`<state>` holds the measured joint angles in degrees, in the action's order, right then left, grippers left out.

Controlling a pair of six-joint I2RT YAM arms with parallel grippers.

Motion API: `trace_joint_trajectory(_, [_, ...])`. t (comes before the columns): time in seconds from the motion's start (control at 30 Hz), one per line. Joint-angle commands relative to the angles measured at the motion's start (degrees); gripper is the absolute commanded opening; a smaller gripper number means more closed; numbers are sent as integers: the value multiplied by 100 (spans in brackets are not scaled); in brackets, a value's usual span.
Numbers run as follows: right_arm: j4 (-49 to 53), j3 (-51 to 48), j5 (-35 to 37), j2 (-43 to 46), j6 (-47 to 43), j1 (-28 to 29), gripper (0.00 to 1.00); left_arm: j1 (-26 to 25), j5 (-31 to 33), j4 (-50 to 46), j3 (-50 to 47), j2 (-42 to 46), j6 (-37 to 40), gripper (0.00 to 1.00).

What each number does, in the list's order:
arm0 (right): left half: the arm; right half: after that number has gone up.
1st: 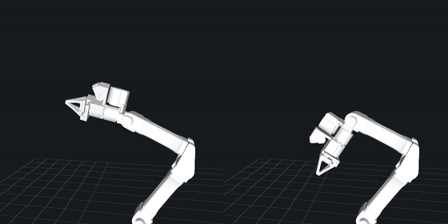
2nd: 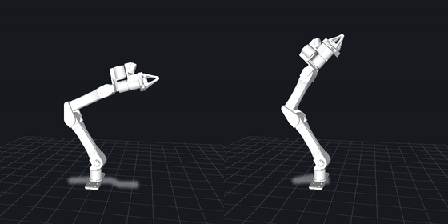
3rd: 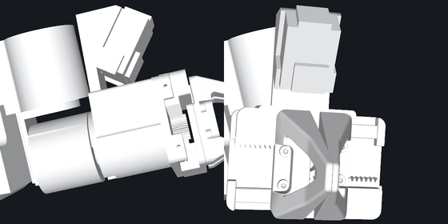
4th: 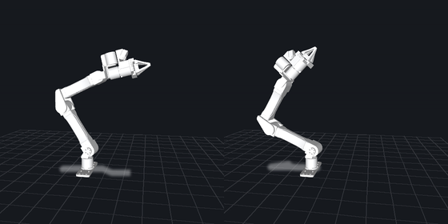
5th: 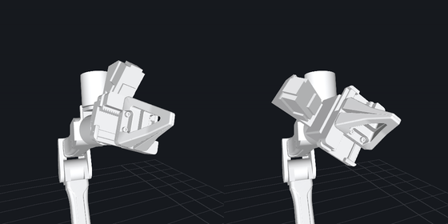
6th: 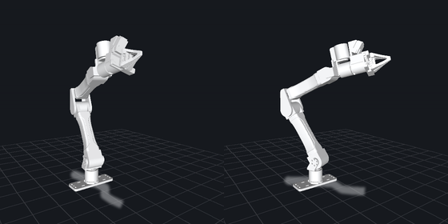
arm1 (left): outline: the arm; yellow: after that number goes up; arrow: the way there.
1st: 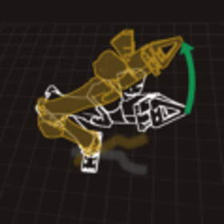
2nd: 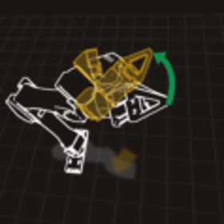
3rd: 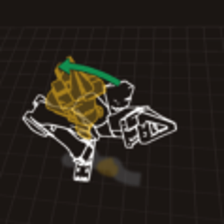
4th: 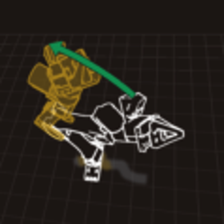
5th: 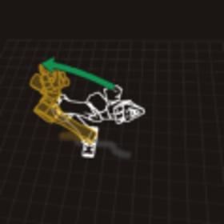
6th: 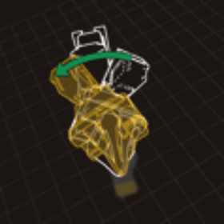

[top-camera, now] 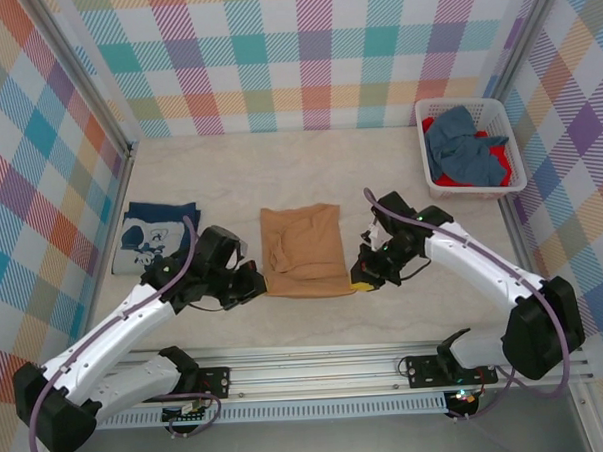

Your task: Fold and stack the t-shirts

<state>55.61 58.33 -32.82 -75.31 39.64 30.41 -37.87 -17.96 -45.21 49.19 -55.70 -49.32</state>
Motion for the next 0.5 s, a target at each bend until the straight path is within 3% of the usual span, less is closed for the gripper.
trace_joint_trajectory(0.0, [559, 460, 51, -12, -35, -9, 0, -45, 276, -306, 314, -125, -210, 0])
trace_joint_trajectory(0.47, [684, 2630, 850, -1567, -126, -228, 0, 711, 1051, -122, 1739, -1368, 19, 0])
